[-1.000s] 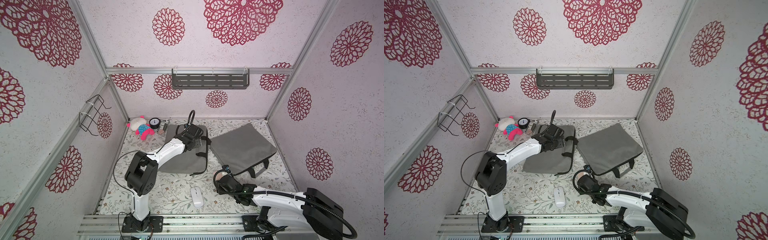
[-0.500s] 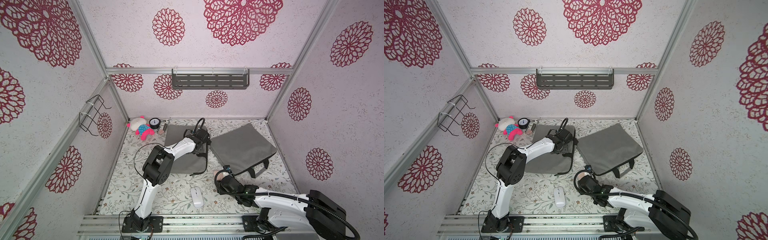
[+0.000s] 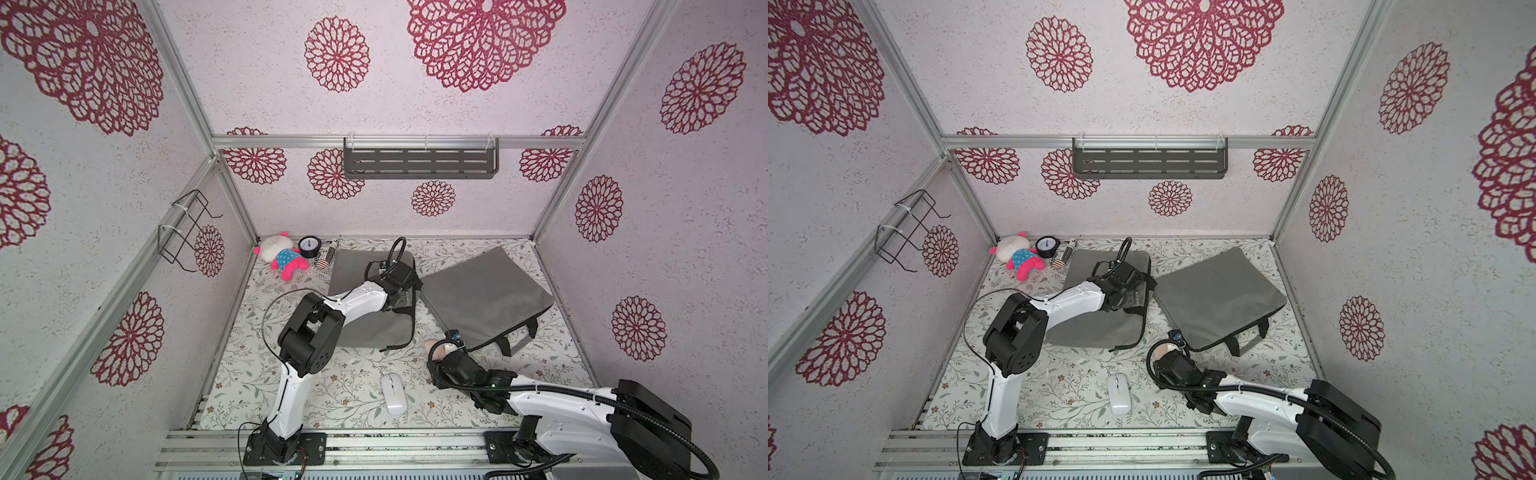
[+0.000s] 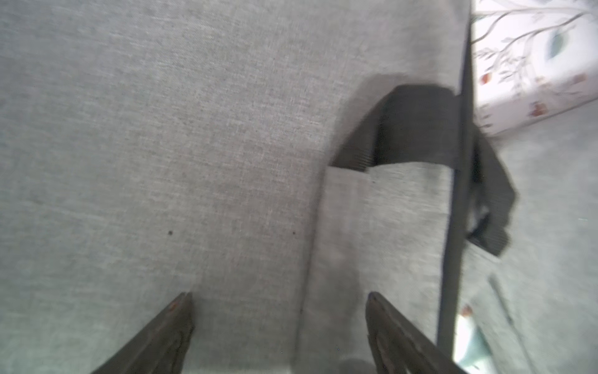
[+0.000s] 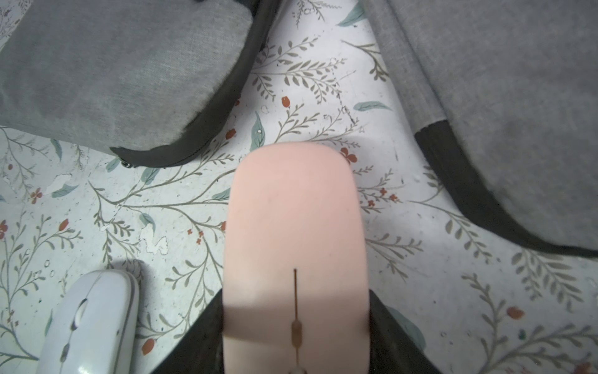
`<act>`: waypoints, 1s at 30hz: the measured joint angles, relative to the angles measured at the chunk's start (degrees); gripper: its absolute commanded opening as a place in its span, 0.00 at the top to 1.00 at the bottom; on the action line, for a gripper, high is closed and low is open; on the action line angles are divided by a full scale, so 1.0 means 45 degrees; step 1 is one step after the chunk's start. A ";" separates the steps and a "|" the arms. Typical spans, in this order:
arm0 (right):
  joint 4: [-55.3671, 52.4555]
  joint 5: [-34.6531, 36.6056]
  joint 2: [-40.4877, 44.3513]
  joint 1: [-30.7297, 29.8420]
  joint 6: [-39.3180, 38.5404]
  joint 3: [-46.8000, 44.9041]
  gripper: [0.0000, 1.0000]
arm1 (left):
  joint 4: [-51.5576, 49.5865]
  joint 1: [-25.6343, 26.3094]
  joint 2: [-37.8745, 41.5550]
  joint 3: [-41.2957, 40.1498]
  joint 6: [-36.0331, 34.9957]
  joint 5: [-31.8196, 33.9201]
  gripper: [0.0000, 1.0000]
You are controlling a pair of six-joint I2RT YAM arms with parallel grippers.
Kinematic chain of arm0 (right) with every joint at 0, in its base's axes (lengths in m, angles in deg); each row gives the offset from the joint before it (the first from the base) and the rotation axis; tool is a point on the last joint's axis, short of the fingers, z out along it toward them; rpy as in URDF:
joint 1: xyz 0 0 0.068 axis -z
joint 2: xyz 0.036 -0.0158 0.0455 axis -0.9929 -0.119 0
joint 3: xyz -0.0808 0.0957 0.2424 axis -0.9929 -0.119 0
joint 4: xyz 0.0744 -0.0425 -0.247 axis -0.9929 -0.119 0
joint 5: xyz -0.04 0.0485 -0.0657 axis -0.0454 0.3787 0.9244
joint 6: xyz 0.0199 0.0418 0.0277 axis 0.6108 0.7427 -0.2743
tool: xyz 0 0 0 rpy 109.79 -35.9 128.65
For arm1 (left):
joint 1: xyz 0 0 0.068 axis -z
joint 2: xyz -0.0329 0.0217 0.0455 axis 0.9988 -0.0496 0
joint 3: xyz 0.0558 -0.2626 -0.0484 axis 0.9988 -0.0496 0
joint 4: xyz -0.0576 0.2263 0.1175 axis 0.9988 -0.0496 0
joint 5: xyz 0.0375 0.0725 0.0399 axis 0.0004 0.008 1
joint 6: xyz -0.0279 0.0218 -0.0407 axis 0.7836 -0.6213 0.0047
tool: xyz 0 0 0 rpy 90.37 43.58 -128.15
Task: Put the mouse into the laptop bag
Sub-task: Open the zippered laptop bag at the center of the board.
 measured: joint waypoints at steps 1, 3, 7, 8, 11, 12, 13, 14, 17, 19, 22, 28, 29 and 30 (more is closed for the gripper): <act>0.0019 -0.0015 -0.0034 0.0000 0.0000 -0.0010 0.59 | 0.0325 0.0005 0.0359 -0.0525 0.0078 -0.0087 0.10; 0.0049 -0.0049 -0.0121 0.0000 0.0000 -0.0010 0.59 | 0.0568 0.0010 0.0680 -0.0942 0.0121 -0.0262 0.10; 0.0107 -0.0083 -0.0233 0.0015 0.0000 -0.0015 0.60 | -0.0194 0.0160 -0.0097 0.0505 0.0078 -0.0068 0.20; 0.0131 -0.0083 -0.0238 0.0019 0.0000 -0.0015 0.60 | -0.0457 0.0233 -0.0471 0.1103 0.0078 0.0117 0.22; 0.0194 -0.0083 -0.0248 0.0024 0.0000 -0.0029 0.59 | -0.1404 0.0452 -0.1530 0.2521 0.0165 0.0869 0.31; 0.0238 -0.0083 -0.0253 0.0024 0.0000 -0.0053 0.59 | -0.1705 0.0505 -0.1831 0.2783 0.0175 0.1098 0.37; 0.0267 -0.0083 -0.0253 0.0024 0.0000 -0.0078 0.60 | -0.1904 0.0525 -0.2040 0.2934 0.0175 0.1331 0.49; 0.0267 -0.0083 -0.0253 0.0034 0.0000 -0.0087 0.60 | -0.2064 0.0578 -0.2147 0.3036 0.0117 0.1579 0.58; 0.0301 -0.0083 -0.0253 0.0049 0.0005 -0.0102 0.60 | -0.2409 0.0607 -0.2161 0.3138 0.0136 0.1812 0.87; 0.0364 -0.0083 -0.0253 0.0049 0.0010 -0.0102 0.60 | -0.2531 0.0593 -0.2161 0.3191 0.0019 0.1753 0.98; 0.0636 -0.0078 -0.0189 0.0078 0.0121 -0.0253 0.64 | -0.2555 0.0578 -0.2040 0.3191 -0.0136 0.1520 1.00; 0.0991 0.0063 0.0379 0.0155 0.0816 -0.0971 0.66 | -0.2725 0.0573 -0.1015 0.2982 -0.0437 0.0986 1.00; 0.1059 0.0083 0.0457 0.0189 0.0923 -0.1039 0.66 | -0.2725 0.0573 -0.0627 0.2861 -0.0461 0.0899 1.00; 0.1166 0.0092 0.0549 0.0238 0.1025 -0.1098 0.66 | -0.2720 0.0573 -0.0194 0.2769 -0.0495 0.0816 1.00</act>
